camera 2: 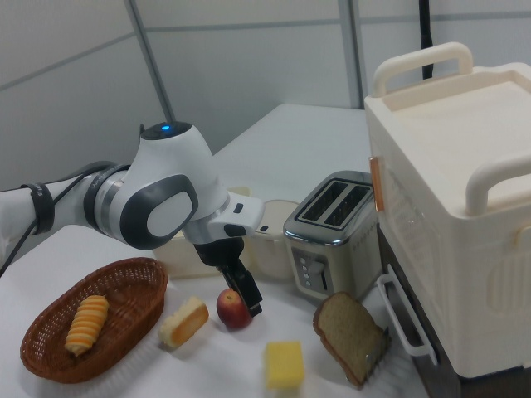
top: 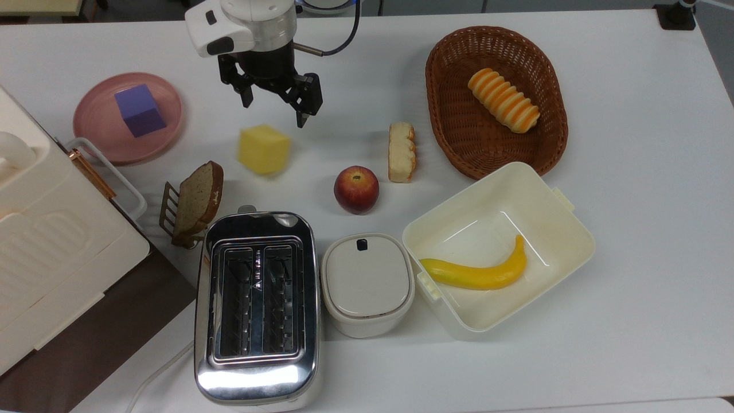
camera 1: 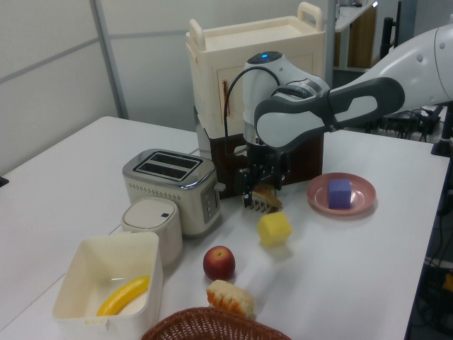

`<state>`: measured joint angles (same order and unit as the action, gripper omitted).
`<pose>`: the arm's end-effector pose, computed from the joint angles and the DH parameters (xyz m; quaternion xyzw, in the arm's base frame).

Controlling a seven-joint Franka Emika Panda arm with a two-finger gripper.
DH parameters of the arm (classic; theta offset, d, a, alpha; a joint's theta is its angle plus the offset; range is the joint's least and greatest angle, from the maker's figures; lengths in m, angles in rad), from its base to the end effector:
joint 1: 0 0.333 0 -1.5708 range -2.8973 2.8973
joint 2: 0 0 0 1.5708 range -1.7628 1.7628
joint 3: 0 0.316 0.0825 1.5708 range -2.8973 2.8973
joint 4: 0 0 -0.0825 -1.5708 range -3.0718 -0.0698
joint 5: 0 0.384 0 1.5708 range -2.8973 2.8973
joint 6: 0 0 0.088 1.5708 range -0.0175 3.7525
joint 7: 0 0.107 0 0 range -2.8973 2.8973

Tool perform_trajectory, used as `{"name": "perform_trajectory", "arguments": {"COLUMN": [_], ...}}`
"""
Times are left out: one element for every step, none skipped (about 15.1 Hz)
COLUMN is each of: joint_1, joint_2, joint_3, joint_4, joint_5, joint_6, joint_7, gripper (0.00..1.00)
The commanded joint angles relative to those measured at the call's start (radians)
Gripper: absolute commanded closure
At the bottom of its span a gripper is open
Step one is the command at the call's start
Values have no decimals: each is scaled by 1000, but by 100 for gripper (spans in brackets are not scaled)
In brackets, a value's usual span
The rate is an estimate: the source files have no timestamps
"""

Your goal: Put the yellow cube on the table

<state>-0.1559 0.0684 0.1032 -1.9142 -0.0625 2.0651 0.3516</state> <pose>0.5843 -0.0352 0.4654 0.9811 -0.1874 0.0446 0.0181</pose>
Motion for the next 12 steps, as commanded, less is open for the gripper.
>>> {"name": "perform_trajectory", "arguments": {"joint_1": [12,12,12,13,13,15,15,16,21,38,65,96], "joint_2": [-16,-18,-19,-19,-19,-25,-38,-48,-62,-70,-70,-76], "joint_3": [-10,-10,-8,-8,-8,-7,-5,4,22,33,35,35], "joint_4": [10,10,18,58,99,137,179,217,248,263,270,271], "joint_5": [-2,-2,-2,-2,0,1,4,4,4,4,4,-5], "joint_6": [-25,-25,-31,-83,-130,-188,-248,-305,-339,-345,-346,-346], "joint_7": [17,21,21,32,40,41,41,37,35,33,35,32], "gripper": [0,0,0,0,0,0,0,0,0,0,0,0]}}
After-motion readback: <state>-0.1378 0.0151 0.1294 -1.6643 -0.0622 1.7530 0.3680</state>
